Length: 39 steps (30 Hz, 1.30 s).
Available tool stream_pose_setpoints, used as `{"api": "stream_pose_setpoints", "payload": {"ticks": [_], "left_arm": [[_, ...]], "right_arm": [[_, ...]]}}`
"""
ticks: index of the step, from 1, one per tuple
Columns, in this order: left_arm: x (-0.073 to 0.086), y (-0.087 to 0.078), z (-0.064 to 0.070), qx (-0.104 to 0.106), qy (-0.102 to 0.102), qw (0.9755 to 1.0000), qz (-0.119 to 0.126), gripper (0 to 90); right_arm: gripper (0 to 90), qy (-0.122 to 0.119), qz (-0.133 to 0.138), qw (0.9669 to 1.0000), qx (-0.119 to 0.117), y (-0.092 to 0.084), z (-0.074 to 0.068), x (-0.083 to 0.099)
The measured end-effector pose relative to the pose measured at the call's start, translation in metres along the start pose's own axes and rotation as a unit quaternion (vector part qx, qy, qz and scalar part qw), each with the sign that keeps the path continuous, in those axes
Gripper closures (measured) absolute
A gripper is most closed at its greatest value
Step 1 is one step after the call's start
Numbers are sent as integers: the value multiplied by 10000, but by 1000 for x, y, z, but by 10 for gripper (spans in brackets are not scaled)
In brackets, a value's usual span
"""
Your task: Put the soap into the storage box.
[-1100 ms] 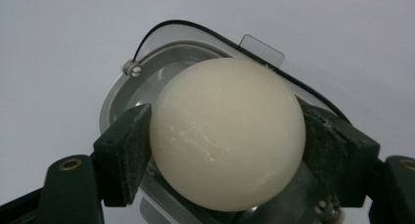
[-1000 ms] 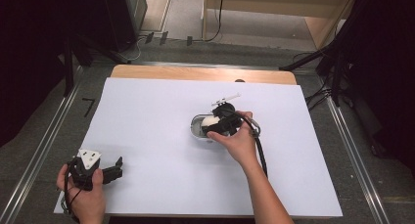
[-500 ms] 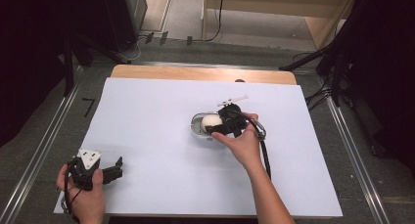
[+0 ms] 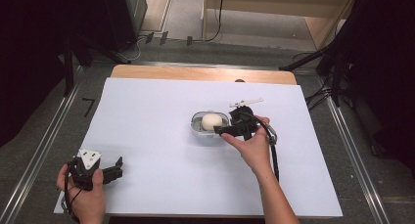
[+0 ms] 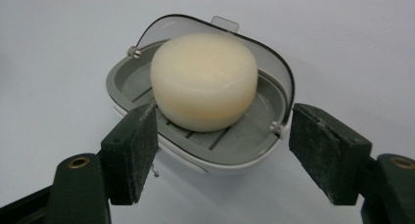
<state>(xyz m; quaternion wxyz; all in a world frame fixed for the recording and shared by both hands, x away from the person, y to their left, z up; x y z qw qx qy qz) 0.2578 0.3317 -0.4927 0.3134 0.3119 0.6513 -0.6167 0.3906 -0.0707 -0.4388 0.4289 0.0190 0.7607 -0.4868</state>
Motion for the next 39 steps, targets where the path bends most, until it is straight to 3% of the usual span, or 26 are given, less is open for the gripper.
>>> {"api": "stream_pose_setpoints", "payload": {"ticks": [25, 39], "left_arm": [[0, 0, 1, -10, 16, 10000, 26, 1], [0, 0, 1, -16, 24, 10000, 26, 1]], "right_arm": [[267, 370, 73, 9989, 292, -26, 45, 45], [134, 552, 121, 9973, 477, -37, 64, 75]]}}
Point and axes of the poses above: each handheld gripper's, and its own axes: y roughly forward along the jaws, x roughly out of its underside, z roughly to its right, the point moved 4 cm from there along y, roughly forward along the jaws, and after that the axes turned 8 degrees about -y, right-handed, at the moved point
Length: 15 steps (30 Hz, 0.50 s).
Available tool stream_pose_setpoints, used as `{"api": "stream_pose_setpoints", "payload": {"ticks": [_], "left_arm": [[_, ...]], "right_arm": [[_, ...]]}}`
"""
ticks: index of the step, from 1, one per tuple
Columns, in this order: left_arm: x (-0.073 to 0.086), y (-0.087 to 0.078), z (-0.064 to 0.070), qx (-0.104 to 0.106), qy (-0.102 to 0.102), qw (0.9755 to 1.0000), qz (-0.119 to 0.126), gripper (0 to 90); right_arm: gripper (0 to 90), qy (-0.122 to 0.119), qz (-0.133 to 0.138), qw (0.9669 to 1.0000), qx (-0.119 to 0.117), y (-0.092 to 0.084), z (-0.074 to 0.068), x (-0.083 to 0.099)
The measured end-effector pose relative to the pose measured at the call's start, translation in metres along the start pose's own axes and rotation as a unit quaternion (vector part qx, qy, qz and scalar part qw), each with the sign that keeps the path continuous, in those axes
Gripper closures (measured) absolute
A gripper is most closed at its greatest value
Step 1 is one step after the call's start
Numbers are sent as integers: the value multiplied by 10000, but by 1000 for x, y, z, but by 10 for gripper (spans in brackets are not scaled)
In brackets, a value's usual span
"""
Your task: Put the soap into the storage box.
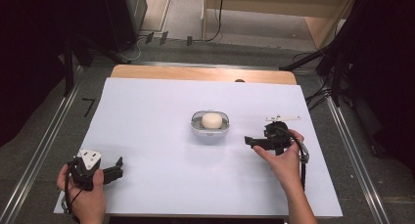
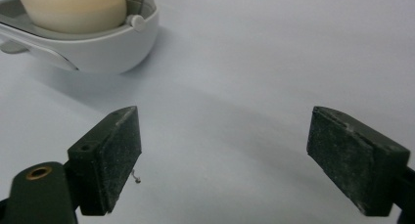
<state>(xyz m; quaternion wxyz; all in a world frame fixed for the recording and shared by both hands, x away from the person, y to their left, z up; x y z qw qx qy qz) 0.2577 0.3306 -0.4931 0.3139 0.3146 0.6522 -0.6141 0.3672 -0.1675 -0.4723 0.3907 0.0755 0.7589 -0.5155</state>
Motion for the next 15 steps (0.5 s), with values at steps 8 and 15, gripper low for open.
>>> {"api": "stream_pose_setpoints", "payload": {"ticks": [8, 15], "left_arm": [[0, 0, 0, 0, 14, 10000, 3, 1], [0, 0, 0, 2, 26, 10000, 8, 1]], "right_arm": [[131, 130, 41, 9998, 125, -7, 11, 17], [132, 223, 140, 9995, 151, -13, 20, 34]]}}
Point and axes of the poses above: each handheld gripper's, and its own axes: y roughly forward along the jaws, x roughly out of its underside, z roughly to its right, the point moved 4 cm from there along y, roughly forward along the jaws, and after that the axes turned 8 degrees about -y, right-handed, at the moved point
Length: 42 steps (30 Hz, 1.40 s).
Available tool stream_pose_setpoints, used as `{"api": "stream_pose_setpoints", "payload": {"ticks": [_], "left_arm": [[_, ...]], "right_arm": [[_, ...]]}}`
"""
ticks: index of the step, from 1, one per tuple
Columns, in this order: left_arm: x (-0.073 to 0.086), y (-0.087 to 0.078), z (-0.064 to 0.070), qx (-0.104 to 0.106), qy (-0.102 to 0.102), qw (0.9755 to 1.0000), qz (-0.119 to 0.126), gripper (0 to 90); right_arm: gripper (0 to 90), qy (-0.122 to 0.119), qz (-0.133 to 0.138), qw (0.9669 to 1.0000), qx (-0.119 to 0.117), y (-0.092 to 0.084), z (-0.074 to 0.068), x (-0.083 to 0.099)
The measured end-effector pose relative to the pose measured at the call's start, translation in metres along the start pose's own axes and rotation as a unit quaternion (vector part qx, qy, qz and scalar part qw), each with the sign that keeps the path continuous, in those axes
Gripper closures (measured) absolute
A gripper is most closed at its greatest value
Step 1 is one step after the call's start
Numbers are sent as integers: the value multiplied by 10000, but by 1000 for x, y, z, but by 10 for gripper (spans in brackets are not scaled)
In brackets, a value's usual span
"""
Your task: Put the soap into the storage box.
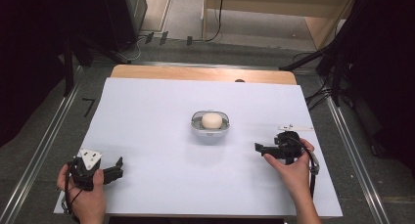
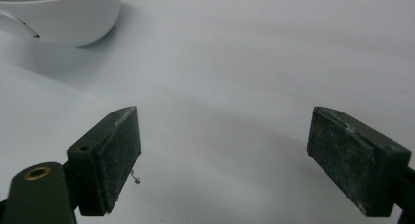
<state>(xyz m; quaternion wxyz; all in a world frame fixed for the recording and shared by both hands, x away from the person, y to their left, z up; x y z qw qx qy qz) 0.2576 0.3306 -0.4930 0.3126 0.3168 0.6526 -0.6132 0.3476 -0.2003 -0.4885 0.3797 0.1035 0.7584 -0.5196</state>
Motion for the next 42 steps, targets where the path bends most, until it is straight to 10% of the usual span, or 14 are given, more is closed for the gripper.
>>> {"api": "stream_pose_setpoints", "payload": {"ticks": [42], "left_arm": [[0, -1, 1, -17, 45, 10000, 25, 1]], "right_arm": [[131, 167, 973, 9943, 396, -56, 53, 73]]}}
Point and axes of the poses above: each handheld gripper's, and its own axes: y roughly forward along the jaws, x roughly out of its underside, z roughly to its right, the point moved 4 cm from there along y, roughly forward along the jaws, and after that the axes turned 8 degrees about -y, right-handed, at the moved point
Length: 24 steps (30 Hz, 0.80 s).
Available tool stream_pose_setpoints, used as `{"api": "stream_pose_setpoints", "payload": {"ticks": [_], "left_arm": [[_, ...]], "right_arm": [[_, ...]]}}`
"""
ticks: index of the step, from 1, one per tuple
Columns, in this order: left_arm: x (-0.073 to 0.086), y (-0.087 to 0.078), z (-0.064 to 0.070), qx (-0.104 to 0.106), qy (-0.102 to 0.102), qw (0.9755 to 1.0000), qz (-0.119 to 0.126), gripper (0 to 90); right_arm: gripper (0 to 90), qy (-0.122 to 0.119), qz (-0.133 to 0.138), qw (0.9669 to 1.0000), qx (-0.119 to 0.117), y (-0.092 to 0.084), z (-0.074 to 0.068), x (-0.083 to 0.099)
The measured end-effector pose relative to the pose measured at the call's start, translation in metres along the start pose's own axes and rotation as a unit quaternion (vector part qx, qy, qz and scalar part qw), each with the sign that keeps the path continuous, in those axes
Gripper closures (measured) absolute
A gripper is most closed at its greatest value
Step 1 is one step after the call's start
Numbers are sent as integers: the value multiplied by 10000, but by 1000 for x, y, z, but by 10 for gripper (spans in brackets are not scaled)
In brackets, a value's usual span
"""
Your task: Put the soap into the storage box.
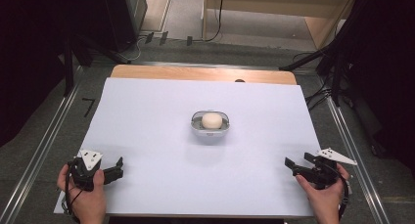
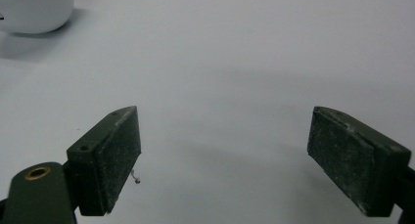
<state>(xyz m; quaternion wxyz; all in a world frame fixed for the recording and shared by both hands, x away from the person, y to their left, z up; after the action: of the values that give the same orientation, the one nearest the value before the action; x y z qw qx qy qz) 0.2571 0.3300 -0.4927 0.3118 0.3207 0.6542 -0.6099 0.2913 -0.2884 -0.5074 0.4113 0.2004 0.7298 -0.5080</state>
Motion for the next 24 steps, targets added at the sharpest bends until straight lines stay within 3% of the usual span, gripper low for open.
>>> {"api": "stream_pose_setpoints", "payload": {"ticks": [22, 24], "left_arm": [[0, 0, 1, -13, -2, 10000, 12, 1], [0, 0, 1, -15, 0, 10000, 3, 1]], "right_arm": [[135, 199, 320, 9986, 376, -36, 37, 18], [135, 298, 400, 9977, 453, -41, 43, 21]]}}
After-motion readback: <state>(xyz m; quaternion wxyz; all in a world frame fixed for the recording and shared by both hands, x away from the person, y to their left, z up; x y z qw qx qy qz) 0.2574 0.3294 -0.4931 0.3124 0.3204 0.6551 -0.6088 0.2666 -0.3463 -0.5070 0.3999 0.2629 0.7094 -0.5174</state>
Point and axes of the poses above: each handheld gripper's, and its own axes: y roughly forward along the jaws, x roughly out of its underside, z roughly to its right, the point moved 4 cm from there along y, roughly forward along the jaws, and after that the axes turned 8 degrees about -y, right-handed, at the moved point
